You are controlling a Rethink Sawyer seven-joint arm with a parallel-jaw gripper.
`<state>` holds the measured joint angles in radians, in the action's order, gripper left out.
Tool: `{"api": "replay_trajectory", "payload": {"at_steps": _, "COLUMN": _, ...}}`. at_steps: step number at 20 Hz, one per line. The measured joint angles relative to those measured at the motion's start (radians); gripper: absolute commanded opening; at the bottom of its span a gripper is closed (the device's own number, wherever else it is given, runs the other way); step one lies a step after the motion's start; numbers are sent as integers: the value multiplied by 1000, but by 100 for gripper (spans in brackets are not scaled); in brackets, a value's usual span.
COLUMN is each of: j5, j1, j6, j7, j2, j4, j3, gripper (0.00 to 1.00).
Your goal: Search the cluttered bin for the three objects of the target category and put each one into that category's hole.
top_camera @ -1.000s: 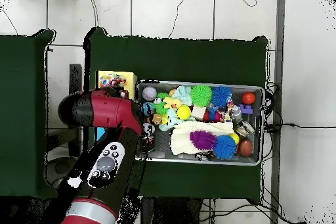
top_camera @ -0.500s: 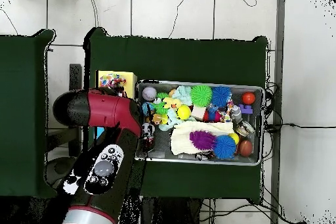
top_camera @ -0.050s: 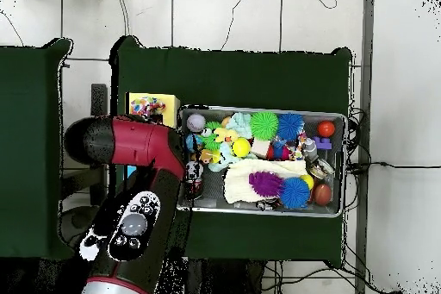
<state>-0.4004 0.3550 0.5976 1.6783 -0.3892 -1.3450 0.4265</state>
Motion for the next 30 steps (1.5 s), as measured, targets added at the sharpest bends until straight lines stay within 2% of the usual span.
{"api": "replay_trajectory", "payload": {"at_steps": 13, "j5": 0, "j1": 0, "j6": 169, "j7": 0, "j2": -40, "j4": 19, "j3": 35, "gripper": 0}}
{"api": "replay_trajectory", "payload": {"at_steps": 20, "j5": 0, "j1": 0, "j6": 193, "j7": 0, "j2": -49, "j4": 46, "j3": 36, "gripper": 0}}
{"api": "replay_trajectory", "payload": {"at_steps": 30, "j5": -1, "j1": 0, "j6": 194, "j7": 0, "j2": -49, "j4": 170, "j3": 36, "gripper": 0}}
